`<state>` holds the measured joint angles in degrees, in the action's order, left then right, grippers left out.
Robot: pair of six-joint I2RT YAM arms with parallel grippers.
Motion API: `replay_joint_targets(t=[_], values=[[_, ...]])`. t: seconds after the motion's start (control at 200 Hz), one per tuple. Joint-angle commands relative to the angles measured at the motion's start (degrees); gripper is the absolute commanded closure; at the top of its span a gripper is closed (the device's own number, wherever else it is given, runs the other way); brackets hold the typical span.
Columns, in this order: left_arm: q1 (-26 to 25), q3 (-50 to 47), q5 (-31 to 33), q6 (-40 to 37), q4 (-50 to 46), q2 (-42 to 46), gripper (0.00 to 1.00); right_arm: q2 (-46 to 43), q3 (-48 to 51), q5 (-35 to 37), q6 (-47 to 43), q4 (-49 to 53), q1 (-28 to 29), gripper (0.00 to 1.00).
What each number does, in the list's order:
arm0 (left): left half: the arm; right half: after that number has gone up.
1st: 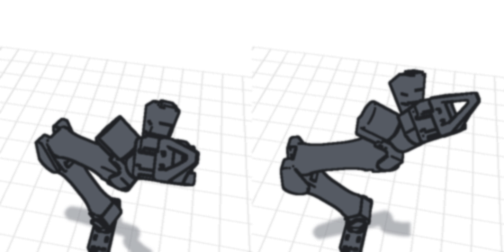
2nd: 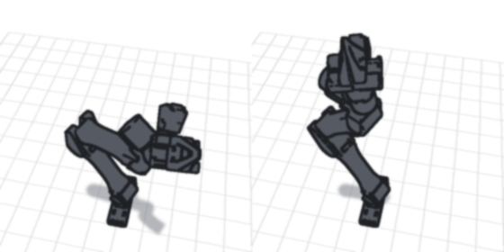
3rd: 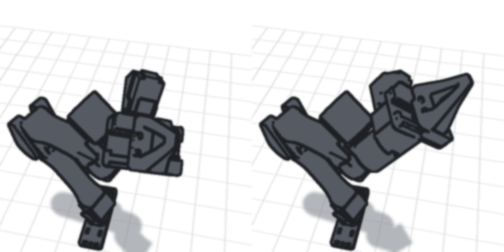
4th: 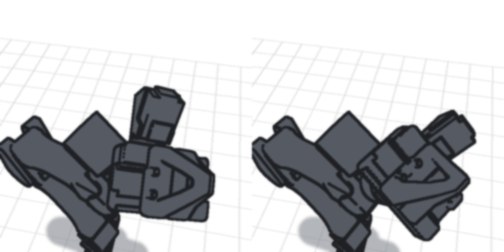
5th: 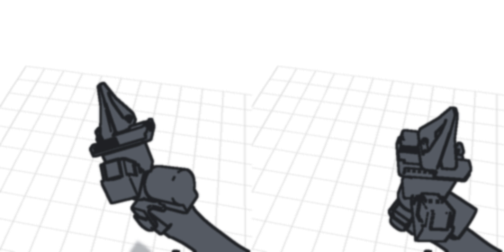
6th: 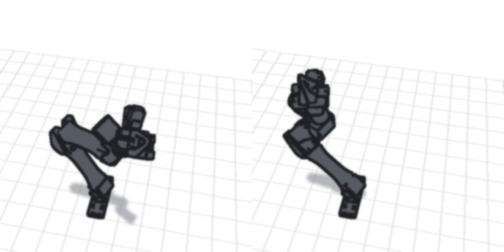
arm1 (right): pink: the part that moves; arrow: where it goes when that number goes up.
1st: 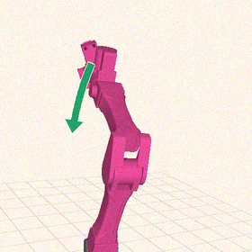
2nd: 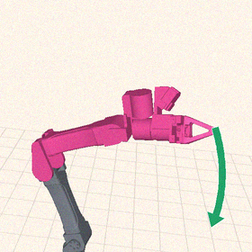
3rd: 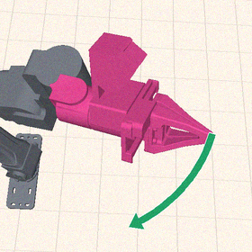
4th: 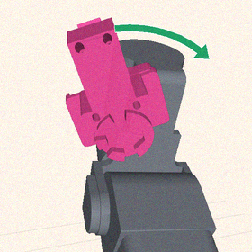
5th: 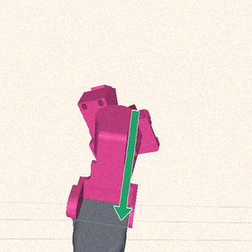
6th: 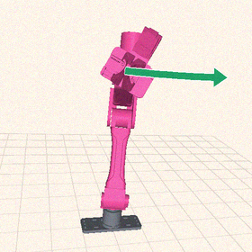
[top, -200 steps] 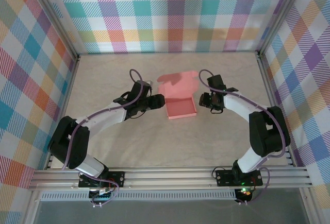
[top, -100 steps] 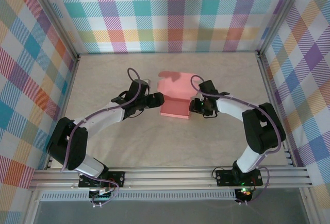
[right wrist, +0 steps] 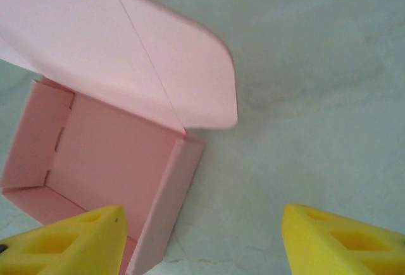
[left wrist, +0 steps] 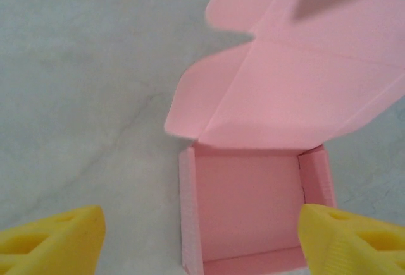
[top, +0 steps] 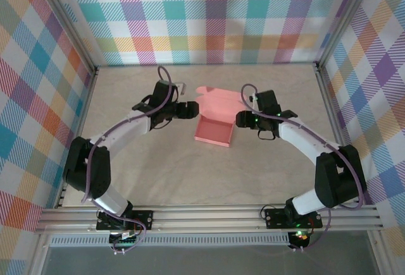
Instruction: Fold the paper box
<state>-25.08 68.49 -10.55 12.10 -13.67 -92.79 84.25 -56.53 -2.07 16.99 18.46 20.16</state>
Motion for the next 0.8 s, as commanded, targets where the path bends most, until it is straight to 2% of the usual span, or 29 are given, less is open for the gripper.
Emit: replay_joint_targets(t=[0.0, 0.09, 0.215, 0.54, 0.795], values=[[0.9, 3.8, -6.8, -5.0, -6.5, -4.7, 0.31, 0.2, -4.7, -3.7, -9.0, 1.8, -1.9, 0.34], [0.1, 2.3, -8.9, -2.2, -3.7, -6.1, 0.36, 1.0, -6.9, -7.0, -12.6, 1.7, -4.1, 0.33], [-2.0, -1.3, -7.7, 1.3, 0.0, -6.5, 0.37, 3.1, -11.5, -12.2, -16.5, 3.4, -6.9, 0.32], [-7.9, -5.3, -7.2, 7.8, 3.1, -8.9, 0.41, 7.6, -19.7, -14.7, -19.7, 8.0, -8.7, 0.32], [-8.9, -6.5, -5.9, 9.6, 3.1, -7.8, 0.46, 8.0, -20.2, -14.6, -21.5, 9.2, -9.1, 0.32]])
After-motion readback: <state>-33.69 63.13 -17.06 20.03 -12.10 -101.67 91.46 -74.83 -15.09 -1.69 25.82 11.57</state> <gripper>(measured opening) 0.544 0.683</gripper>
